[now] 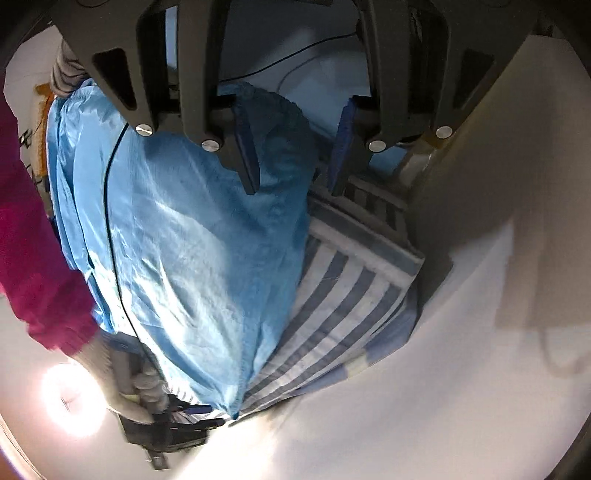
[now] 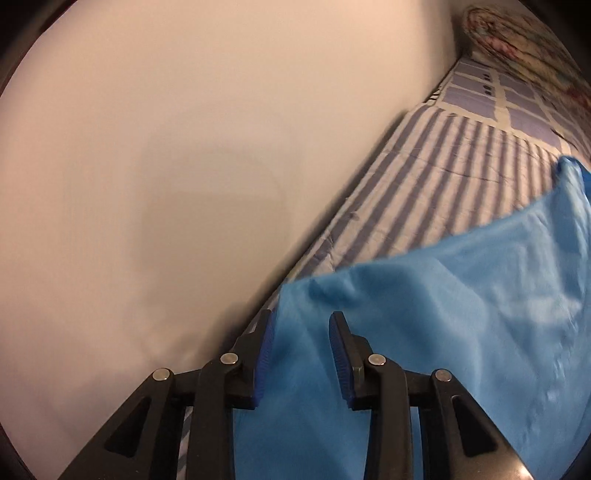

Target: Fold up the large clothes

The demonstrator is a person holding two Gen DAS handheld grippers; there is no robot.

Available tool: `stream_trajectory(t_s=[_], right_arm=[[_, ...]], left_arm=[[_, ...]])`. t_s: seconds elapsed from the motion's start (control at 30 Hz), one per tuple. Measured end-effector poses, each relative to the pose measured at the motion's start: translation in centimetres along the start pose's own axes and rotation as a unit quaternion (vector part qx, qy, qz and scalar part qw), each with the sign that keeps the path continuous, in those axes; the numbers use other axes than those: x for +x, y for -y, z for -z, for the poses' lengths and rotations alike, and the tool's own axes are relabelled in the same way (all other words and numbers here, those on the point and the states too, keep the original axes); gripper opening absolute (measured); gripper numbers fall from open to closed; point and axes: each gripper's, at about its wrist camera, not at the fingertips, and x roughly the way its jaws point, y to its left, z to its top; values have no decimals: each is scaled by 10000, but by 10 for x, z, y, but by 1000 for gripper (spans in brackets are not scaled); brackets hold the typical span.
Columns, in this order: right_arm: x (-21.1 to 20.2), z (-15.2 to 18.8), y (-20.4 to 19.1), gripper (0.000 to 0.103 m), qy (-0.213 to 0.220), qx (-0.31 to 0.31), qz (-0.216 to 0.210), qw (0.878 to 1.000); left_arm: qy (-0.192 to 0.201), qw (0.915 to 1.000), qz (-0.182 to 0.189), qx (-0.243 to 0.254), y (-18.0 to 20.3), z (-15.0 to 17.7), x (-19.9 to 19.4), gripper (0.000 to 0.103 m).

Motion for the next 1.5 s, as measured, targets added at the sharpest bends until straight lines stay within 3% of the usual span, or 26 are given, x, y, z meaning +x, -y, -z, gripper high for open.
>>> stream_trajectory(t_s=[0.13,0.33,0.47,0.5,0.6,0.67,0.8,0.87,1.0,1.03,1.1,1.23,1.5], right_arm=[[-38,57,11,33,-102,-147,324,9993],[-51,154,18,33,-361,-141,522,9979],[-34,180,7,33,-504,-6,266,9984],[-30,181,-3,34,-390,-119,346,9986],[-19,178,-24,34,-434,-287,-6,9986],[-22,176,-33,32,-370,-527,256,9976],[-65,200,-30,32,-145,-392,-36,9991],[-88,221,-21,33,-82,-385,17,9992],[-109,259,-3,33,-164,-286,109,9994],[-113,272,2,34,-217,-262,151,9993],[-115,295,5,35,-289,-256,170,9991],[-102,309,8,36,-422,-69,-18,9991],[-97,307,-14,36,-409,-393,49,9984]], left_arm=[[-168,9999,2,37,5,1,12,38],[-131,9992,-329,203,14,2,22,38],[24,9984,-523,233,12,1,19,38],[67,9984,-518,211,10,-1,16,38],[181,9989,-391,162,2,-2,7,38],[139,9996,-225,113,-2,-6,7,38],[80,9996,-26,261,1,-8,6,42],[36,9987,-263,437,5,-10,13,43],[-91,9980,-344,528,7,-12,25,42],[-114,9974,-384,599,9,-11,27,42],[-170,9972,-336,639,16,-10,32,8],[-113,9958,-511,751,22,-9,30,3],[119,9917,-922,891,22,-18,12,2]])
